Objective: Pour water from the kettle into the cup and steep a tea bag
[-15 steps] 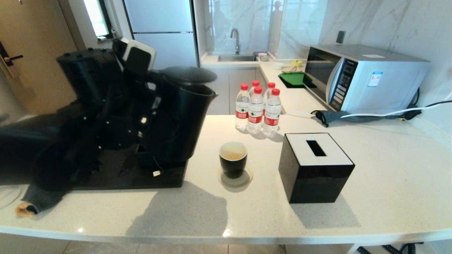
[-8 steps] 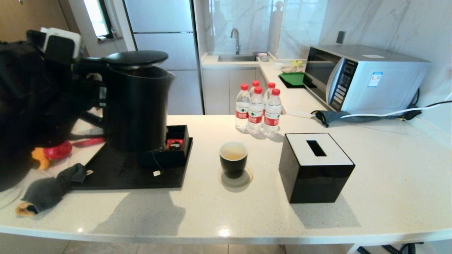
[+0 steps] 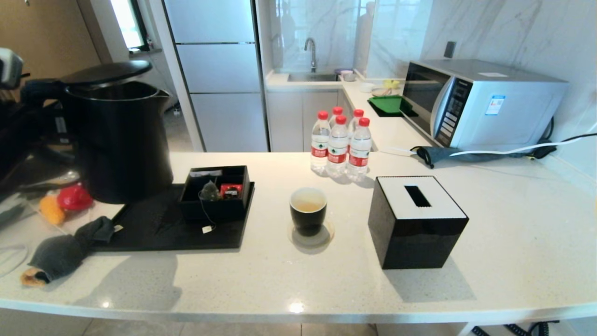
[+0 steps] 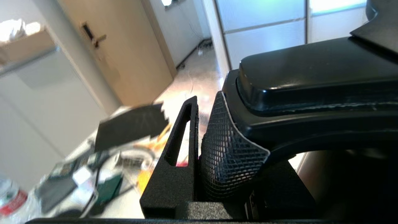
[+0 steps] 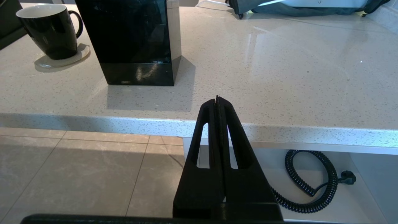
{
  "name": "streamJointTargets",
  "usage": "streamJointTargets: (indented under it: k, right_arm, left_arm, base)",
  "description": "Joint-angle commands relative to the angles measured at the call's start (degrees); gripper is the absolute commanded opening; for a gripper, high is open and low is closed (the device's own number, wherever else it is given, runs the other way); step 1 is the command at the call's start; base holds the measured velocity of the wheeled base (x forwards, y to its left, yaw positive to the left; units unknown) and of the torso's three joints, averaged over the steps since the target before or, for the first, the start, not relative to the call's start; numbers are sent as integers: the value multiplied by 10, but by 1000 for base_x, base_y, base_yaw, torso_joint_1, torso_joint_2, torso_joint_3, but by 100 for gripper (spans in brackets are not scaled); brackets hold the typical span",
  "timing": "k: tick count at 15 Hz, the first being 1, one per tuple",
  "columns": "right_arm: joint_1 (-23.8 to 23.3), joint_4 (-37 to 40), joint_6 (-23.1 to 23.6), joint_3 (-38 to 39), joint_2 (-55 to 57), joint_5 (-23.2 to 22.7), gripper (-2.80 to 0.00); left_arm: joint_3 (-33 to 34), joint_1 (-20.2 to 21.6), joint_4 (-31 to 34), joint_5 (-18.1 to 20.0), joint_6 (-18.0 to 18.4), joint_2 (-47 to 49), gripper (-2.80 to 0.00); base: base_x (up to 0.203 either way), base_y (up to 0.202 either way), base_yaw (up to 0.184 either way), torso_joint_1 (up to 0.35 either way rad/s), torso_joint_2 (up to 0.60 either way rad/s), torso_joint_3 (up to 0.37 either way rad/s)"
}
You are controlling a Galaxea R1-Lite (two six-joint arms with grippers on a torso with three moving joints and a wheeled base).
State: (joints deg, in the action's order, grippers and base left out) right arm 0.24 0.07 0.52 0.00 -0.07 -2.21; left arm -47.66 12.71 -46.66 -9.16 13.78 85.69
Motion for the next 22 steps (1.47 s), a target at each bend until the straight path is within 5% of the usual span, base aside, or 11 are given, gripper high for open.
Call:
streamJointTargets:
  k: [1,6,10,22]
  right_arm:
    - [0,0,0,0,1,0,-280]
    - [0,0,0,0,1,0,-280]
    - [0,0,0,0,1,-1,-280]
    - [0,0,0,0,1,0,-280]
  left_arm:
    - [18,42,-5,14,-18,2,-280]
    - [37,121,-10,87,-58,27,-280]
    - [37,152,-74,119,-70,85,-280]
    - [32,177,-303,174,-120,258,-280]
  base:
    - [0,0,0,0,0,0]
    - [0,0,0,0,0,0]
    - [0,0,0,0,0,0]
    - [0,0,0,0,0,0]
